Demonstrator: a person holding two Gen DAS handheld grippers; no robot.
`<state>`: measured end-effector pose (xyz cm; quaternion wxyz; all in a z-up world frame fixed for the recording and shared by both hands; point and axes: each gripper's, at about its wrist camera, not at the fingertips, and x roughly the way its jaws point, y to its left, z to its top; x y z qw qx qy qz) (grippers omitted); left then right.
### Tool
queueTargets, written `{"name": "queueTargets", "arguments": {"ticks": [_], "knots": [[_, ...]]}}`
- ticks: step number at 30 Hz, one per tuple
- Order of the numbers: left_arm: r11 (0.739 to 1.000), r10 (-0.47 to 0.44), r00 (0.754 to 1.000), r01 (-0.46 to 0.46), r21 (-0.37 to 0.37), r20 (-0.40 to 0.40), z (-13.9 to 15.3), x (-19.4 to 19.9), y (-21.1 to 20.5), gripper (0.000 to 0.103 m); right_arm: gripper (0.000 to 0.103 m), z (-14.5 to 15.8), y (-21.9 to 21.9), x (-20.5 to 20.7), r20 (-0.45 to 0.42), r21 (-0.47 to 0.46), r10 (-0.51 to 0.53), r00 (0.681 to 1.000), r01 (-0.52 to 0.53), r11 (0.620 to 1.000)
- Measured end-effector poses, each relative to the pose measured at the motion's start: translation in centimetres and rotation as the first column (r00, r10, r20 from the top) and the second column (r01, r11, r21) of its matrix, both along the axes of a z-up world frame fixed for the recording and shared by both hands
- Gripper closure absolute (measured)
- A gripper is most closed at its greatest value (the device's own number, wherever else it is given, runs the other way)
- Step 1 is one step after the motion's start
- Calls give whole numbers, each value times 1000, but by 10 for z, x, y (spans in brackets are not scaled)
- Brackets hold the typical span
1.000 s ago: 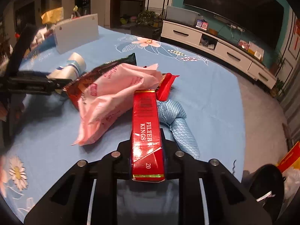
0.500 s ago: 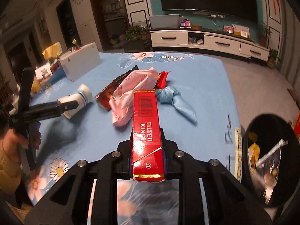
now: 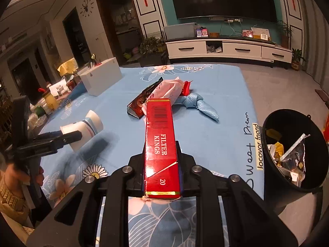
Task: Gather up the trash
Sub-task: 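Grasp the white paper cup with the left tool while the right tool grasps the red FILTER KINGS box, then carry the cup and box over the black bin and open both tools to drop them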
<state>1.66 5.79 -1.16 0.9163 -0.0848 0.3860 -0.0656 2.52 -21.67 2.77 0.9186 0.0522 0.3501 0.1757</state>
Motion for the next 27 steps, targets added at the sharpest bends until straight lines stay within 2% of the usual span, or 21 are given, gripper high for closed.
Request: {"name": "queueTargets", "arguments": {"ticks": [6, 11, 21, 27], "knots": [[998, -68, 998, 68, -8, 8, 11, -12, -23, 25, 80, 3, -8, -13, 6, 3, -31, 1000, 31, 1000], [989, -149, 988, 149, 8, 26, 20, -10, -55, 25, 80, 5, -31, -22, 15, 25, -101, 995, 101, 995], [957, -290, 953, 290, 14, 86, 44, 13, -128, 25, 80, 4, -84, -39, 37, 79, -232, 972, 229, 970], [929, -369, 925, 370, 0, 90, 47, 31, -174, 25, 80, -1, -129, -48, 42, 115, -344, 938, 338, 934]]}}
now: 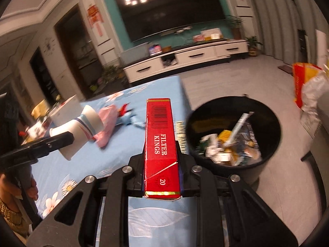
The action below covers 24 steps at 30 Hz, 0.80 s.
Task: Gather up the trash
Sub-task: 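Carry the cup and box over the black bin and open both tools to drop them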
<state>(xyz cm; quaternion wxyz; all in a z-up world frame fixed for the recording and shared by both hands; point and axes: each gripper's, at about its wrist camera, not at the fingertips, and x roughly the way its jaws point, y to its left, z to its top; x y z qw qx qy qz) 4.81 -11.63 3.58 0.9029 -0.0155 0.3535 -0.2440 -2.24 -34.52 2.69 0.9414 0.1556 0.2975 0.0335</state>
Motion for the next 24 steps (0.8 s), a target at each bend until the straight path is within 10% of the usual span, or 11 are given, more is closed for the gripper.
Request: {"name": "queueTargets", "arguments": {"ticks": [20, 24], "knots": [[962, -254, 964, 260, 82, -75, -42, 84, -187, 21, 79, -45, -103, 27, -66, 120, -271, 960, 277, 953], [959, -254, 963, 263, 101, -93, -54, 90, -197, 14, 62, -50, -113, 31, -74, 138, -285, 956, 293, 946]]}}
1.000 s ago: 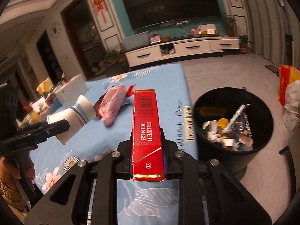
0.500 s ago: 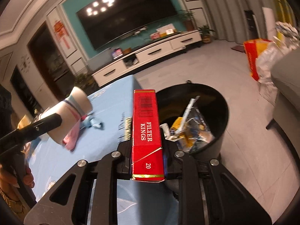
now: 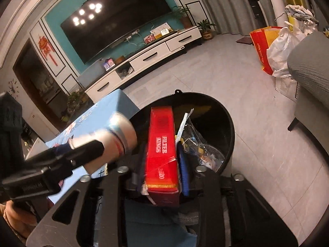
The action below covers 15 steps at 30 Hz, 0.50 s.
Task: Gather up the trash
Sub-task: 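Carry the cup and box over the black bin and open both tools to drop them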
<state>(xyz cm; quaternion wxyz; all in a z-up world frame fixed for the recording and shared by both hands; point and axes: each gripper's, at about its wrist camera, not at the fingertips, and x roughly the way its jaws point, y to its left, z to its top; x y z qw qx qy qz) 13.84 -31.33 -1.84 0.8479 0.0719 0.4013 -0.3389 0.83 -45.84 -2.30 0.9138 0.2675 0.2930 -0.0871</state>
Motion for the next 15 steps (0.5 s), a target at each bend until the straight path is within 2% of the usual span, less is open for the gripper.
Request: {"name": "queueTargets", "arguments": {"ticks": [2, 9, 15], "knots": [[1000, 8, 1000, -8, -2, -11, -4, 2, 3, 12, 46, 1, -3, -3, 9, -7, -17, 1000, 17, 1000], [998, 54, 997, -56, -43, -47, -2, -3, 38, 9, 45, 0, -11, -20, 18, 50, -54, 998, 53, 997], [990, 126, 990, -130, -56, -70, 0, -28, 89, 5, 43, 6, 6, -33, 4, 36, -28, 1000, 28, 999]]}}
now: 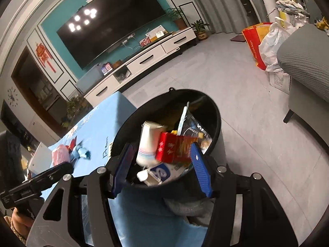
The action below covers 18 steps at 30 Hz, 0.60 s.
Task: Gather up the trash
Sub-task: 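Move both open tools back over the trash on the table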
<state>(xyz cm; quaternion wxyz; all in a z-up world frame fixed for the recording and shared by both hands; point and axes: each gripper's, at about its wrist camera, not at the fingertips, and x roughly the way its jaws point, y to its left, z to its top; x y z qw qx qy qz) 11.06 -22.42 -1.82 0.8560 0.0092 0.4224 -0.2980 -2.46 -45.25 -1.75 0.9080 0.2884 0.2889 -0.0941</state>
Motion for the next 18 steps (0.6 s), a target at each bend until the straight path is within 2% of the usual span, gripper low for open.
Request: {"name": "queueTargets", "arguments": {"ticks": [8, 10, 18], "knots": [[988, 152, 988, -150, 48, -41, -7, -45, 88, 3, 43, 14, 41, -3, -22, -23, 88, 996, -88, 996], [977, 209, 977, -206, 54, -44, -6, -51, 114, 3, 43, 20, 56, -1, -26, -38, 125, 992, -126, 991], [925, 379, 925, -379, -9, -38, 8, -76, 204, 3, 43, 39, 109, 8, -44, -86, 241, 970, -244, 966]]}}
